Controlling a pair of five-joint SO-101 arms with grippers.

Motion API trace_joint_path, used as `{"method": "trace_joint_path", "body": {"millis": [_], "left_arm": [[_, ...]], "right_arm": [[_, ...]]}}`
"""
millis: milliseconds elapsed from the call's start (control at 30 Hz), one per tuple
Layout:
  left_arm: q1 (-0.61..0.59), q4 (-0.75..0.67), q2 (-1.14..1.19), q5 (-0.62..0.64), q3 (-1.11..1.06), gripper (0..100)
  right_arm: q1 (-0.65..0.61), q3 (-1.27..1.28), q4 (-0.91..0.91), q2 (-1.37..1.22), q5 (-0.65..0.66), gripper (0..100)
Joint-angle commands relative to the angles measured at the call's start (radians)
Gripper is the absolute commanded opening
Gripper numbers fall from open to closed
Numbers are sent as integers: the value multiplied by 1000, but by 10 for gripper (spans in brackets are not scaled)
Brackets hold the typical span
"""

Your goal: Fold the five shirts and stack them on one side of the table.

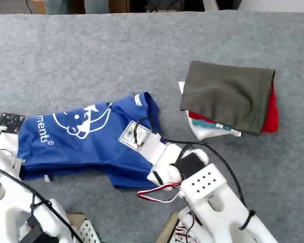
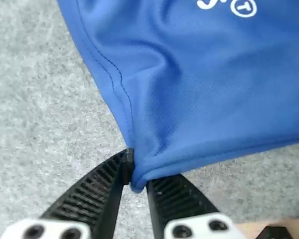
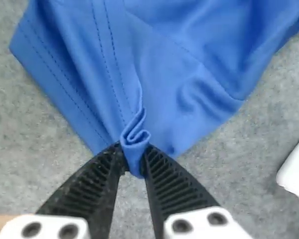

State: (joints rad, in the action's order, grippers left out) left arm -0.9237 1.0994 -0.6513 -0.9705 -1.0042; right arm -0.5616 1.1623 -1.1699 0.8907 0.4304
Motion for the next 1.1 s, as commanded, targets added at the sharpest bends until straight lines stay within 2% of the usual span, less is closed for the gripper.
{"method": "trace_joint_path", "body": {"millis": [0,167,267,333,433,533,667,733,800,833,867,933,1067], "left_arm": [[-15,6,-25,-29,4,32],[-19,6,-25,-35,7,41],[-42,57,-26,-101,16,156],[-64,86,-28,-123,36,218],[-105,98,-31,-123,88,219],[-154,98,-35,-123,163,220],[-216,100,-32,-124,280,215],[-222,112,-28,-112,348,170],[-185,169,-25,-75,424,57],[-145,190,-25,-40,453,16],[-105,213,-25,9,473,40],[5,230,-25,129,483,52],[214,146,43,252,444,31]], "right_arm": [[-3,4,8,-4,12,15],[15,4,-18,-4,48,16],[14,-10,-80,2,112,40],[14,-41,-144,2,118,97],[14,-136,-238,2,126,198],[17,-263,-301,2,187,265],[18,-438,-333,-7,192,266],[20,-512,-328,-13,190,239],[37,-585,-311,-64,144,148],[51,-624,-290,-107,103,72],[72,-661,-261,-159,63,5],[103,-730,-201,-280,-2,51],[106,-905,-107,-545,-69,15]]}}
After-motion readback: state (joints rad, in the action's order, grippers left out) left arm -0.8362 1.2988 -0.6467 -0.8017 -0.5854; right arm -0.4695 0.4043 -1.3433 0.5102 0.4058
